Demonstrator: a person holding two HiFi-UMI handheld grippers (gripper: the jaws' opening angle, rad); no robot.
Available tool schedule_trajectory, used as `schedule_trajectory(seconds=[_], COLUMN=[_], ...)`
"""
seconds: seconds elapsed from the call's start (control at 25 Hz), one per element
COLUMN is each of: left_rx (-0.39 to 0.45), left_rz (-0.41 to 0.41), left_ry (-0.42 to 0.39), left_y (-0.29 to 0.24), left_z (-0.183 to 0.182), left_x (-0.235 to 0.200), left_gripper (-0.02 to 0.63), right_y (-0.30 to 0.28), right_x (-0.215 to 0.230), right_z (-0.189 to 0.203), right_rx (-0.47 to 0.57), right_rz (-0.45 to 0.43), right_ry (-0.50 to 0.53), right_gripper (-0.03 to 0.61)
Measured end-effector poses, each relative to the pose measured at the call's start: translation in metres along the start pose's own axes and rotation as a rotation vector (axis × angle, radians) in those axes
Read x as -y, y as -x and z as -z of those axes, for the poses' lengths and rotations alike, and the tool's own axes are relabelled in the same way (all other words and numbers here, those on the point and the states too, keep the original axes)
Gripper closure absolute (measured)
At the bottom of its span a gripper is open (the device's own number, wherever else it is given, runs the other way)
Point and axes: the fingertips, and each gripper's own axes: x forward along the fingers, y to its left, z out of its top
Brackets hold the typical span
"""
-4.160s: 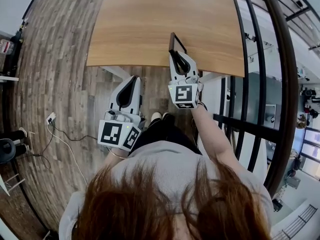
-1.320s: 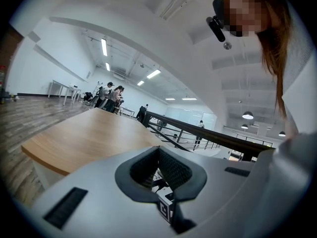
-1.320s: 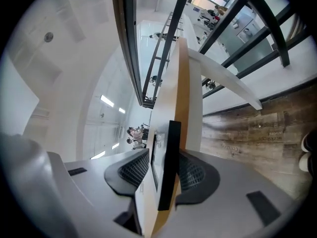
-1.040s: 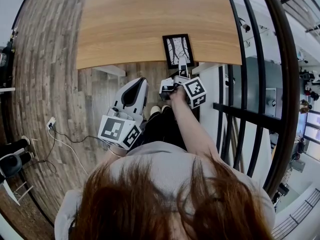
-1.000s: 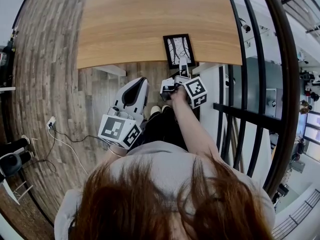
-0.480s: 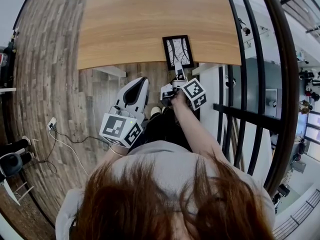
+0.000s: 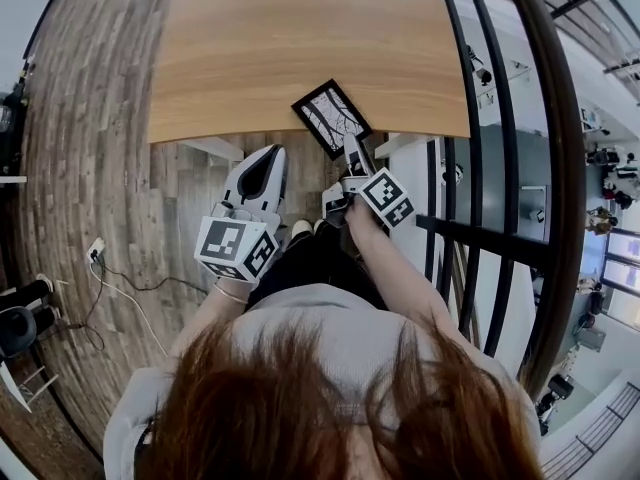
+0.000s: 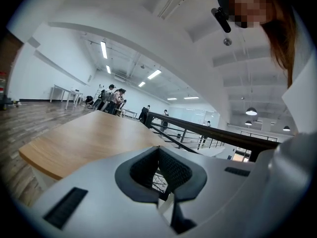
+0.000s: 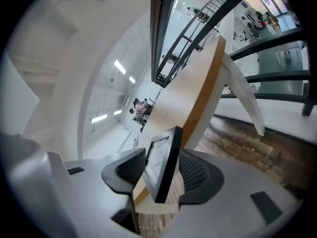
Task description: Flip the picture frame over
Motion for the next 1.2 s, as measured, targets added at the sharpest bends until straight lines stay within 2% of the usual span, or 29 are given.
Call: schedule_trajectory(seconds=[0.08,0.24,0.4,0.72,0.8,0.88,1.04,1.2], left_rx=[0.01,0.017,0.013,0.003,0.002,0.006,0.042,0.132], left_rz=[-0.003,-0.051,-0.063,-0.046,-0.035,-0.019,0.038,0.095], left_ry=[-0.017,0.013,0.005,-0.001,-0.01,-0.019,-0.051,-0.105], left_y=[-0.001,0.001,0.003,-0.002,-0.004,-0.006,-0.014,-0.015], left_z=[-0.006,-0.007,-0.007,0.001,0.001,-0.001,-0.018,-0.056], left_x=[-0.001,-0.014,-0.019,-0.012,-0.007,0.001,0.023,0.051], left_gripper=[0.607,0.607,0.607,0.607,0.607,0.607,0.607,0.607], right_y=[-0.01,-0.024,-0.026,0.0,0.015,0.028,0.052,0.084], right_x=[-0.011,-0.019,-0.02,-0.01,-0.017,-0.038,-0.129,-0.213], right_z=[0.0,0.007,0.01,0.001,-0.008,-0.02,-0.049,-0.069], right_rx=[0.014,0.01,-0.016,-0.016,-0.016,-0.005,0.074,0.192], right_rz=[-0.012,-0.008,0.026,0.081,0.087,0.045,-0.221,-0.348], right_ry=[-0.053,-0.11,-0.009,0.07,0.139,0.247,0.431,0.763], right_gripper=[0.38,0.38,0.38,0.38,0.38,0.38,0.382,0.389])
